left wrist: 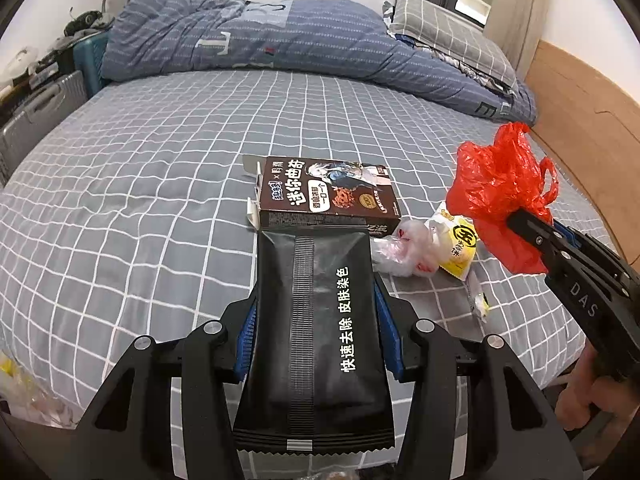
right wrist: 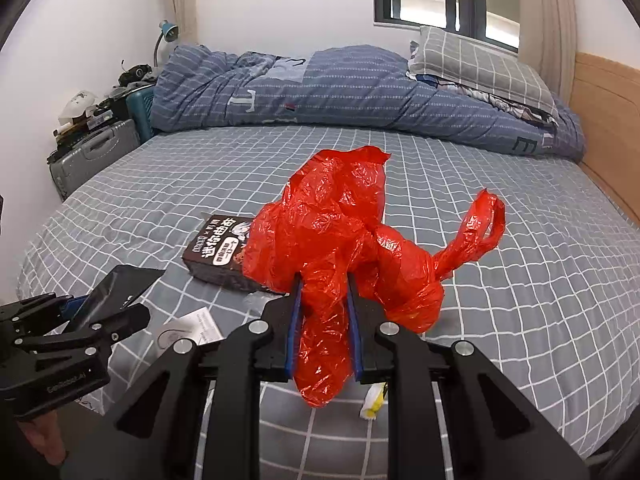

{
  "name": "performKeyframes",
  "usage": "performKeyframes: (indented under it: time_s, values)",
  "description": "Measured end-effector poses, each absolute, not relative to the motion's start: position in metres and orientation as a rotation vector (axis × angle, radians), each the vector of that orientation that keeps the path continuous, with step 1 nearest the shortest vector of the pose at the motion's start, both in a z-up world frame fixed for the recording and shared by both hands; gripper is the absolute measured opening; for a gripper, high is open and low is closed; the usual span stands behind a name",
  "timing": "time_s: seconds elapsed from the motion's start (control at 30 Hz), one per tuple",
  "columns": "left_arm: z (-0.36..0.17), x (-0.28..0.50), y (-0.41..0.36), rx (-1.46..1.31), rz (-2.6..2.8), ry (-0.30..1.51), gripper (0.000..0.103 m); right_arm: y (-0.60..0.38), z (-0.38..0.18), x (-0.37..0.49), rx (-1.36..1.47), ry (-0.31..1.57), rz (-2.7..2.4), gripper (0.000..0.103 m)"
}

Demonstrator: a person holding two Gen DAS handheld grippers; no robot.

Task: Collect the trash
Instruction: 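Lift the black packet and red bag off the bed with both tools, then carry the black packet and red bag down over the black bin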

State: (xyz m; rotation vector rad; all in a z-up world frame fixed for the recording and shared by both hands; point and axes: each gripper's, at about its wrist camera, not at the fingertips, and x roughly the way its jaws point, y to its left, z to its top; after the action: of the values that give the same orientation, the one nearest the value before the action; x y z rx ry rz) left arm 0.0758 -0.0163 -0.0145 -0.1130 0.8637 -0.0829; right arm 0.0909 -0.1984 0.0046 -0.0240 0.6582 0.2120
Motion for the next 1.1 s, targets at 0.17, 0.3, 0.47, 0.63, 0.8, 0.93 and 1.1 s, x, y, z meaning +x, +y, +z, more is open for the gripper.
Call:
performKeyframes:
  time_s: [0.17,0.3,0.47,0.63,0.8,0.93,1.1]
  values:
    - [-0.013,0.060,-0.015,-0.126,-0.087,0.863,0.048,-0.201,0.004,0.074,-0.014,0.664,0.208,0.019]
    - [-0.013,0.046,-0.018,-0.121,-0.090,0.862,0.048,-0.204,0.004,0.062,-0.013,0.672,0.200,0.019]
    - [-0.013,0.030,-0.020,-0.121,-0.090,0.860,0.048,-0.208,0.008,0.045,-0.003,0.662,0.186,0.019]
    - [-0.014,0.013,-0.024,-0.118,-0.101,0.863,0.048,-0.210,0.011,0.029,0.003,0.660,0.185,0.019]
    - [-0.016,0.001,-0.028,-0.108,-0.108,0.868,0.048,-0.207,0.012,0.014,-0.026,0.660,0.188,0.019]
    - [-0.015,-0.007,-0.030,-0.111,-0.111,0.864,0.048,-0.205,0.014,0.005,-0.017,0.662,0.196,0.019]
    - [-0.014,-0.018,-0.033,-0.109,-0.117,0.863,0.048,-0.203,0.015,-0.010,-0.012,0.660,0.201,0.019]
